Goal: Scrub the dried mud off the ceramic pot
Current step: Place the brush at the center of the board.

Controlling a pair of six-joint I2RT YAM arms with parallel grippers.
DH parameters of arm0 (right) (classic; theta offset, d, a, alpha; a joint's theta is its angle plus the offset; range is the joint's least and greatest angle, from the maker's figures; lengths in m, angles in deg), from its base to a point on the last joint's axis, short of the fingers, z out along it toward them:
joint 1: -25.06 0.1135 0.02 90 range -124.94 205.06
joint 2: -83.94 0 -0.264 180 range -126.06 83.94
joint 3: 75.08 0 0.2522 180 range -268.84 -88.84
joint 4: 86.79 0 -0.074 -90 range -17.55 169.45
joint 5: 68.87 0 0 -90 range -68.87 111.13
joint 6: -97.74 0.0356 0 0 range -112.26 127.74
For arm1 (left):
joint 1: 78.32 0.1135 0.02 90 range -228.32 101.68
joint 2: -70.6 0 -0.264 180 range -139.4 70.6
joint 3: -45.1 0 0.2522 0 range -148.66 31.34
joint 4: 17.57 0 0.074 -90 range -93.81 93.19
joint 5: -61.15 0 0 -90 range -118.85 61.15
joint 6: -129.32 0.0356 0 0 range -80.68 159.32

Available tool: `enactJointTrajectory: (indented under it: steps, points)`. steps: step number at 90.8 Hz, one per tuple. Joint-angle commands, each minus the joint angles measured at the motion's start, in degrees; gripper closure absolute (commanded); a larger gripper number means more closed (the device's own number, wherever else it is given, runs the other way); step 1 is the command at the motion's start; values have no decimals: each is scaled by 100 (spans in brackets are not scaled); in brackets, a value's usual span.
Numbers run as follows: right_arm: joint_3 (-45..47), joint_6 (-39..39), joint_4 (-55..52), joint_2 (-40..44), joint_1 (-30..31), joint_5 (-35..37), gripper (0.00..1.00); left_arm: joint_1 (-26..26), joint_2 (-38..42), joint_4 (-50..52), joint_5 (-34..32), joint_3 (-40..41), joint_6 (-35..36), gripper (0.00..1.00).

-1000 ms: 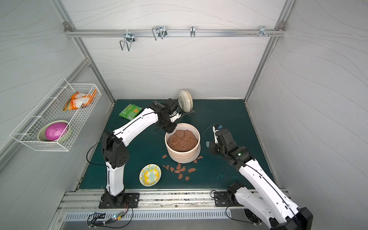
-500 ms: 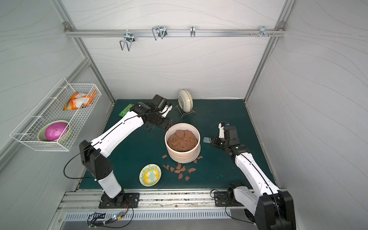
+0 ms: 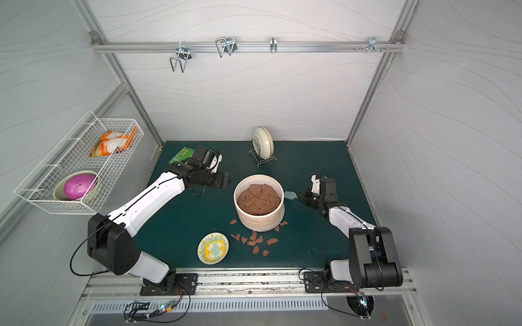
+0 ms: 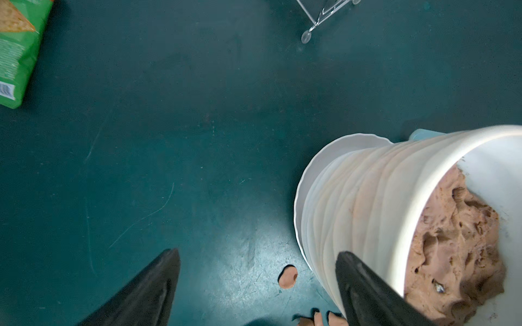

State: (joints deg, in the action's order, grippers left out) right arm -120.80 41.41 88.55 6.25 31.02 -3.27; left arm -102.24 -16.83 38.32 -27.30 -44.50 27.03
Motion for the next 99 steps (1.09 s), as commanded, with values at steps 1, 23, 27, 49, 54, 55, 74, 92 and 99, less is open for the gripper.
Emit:
enactJointTrajectory:
  steps: [1, 23, 27, 49, 54, 55, 74, 92, 99]
  points:
    - [136, 112, 362, -113, -88, -266, 91, 108, 238, -464, 74, 79, -80, 7]
    - [232, -94, -17, -62, -196, -254, 69, 277, 263, -612, 179, 258, -108, 6]
    - [261, -110, -99, -20, -206, -195, 66, 303, 262, -647, 229, 277, -129, 6]
    - [397, -257, -790, 448, -226, 460, 30, 475, 298, -774, 154, 412, -190, 5]
    - [401, -305, -1021, 657, -226, 657, 23, 566, 354, -867, 137, 508, -269, 4]
    - [393, -311, -1071, 702, -226, 705, 22, 587, 365, -888, 137, 525, -285, 3]
    - [191, -561, -2172, 1803, -225, 1981, 1, 779, 529, -1345, -168, 899, -314, 0]
    - [-184, -1268, -1991, 1884, -222, 2667, 1, 808, 763, -2548, -1186, 1802, 53, 0]
    - [-401, -1605, -1728, 1489, -229, 2947, 1, 878, 804, -3074, -1660, 2183, 165, 0]
